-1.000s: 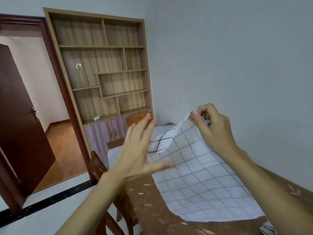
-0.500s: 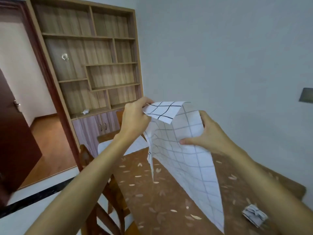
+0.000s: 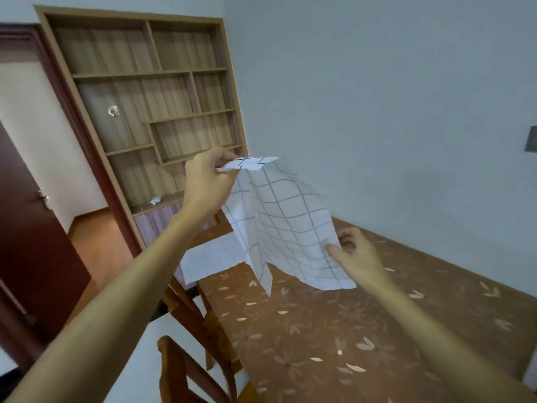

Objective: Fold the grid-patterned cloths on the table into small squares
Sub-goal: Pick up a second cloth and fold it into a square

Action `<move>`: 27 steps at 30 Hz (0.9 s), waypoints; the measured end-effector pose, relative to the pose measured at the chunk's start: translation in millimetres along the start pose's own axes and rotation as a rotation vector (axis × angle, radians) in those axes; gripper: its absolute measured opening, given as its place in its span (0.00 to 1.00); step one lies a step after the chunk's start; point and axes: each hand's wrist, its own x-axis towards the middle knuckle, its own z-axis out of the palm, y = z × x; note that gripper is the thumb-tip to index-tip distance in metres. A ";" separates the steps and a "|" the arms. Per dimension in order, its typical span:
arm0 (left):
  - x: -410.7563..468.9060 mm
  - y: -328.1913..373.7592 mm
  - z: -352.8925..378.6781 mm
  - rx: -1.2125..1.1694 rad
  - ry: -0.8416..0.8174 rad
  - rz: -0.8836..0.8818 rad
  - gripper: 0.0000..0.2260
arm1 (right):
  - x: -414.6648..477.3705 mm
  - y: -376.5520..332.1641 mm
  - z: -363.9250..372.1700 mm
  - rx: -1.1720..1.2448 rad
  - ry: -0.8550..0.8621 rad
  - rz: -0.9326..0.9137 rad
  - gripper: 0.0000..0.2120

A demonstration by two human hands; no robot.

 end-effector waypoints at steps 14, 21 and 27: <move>15.9 -28.5 -32.0 -0.060 -0.047 -0.186 0.02 | 11.6 21.4 16.4 -0.075 0.002 0.027 0.09; 6.9 -49.3 -52.9 -0.310 -0.197 -0.308 0.07 | 46.0 -13.3 -52.3 0.393 0.253 0.005 0.14; -1.2 -56.8 -41.8 -0.406 -0.161 -0.426 0.07 | 34.9 13.1 -45.4 0.191 -0.019 0.183 0.18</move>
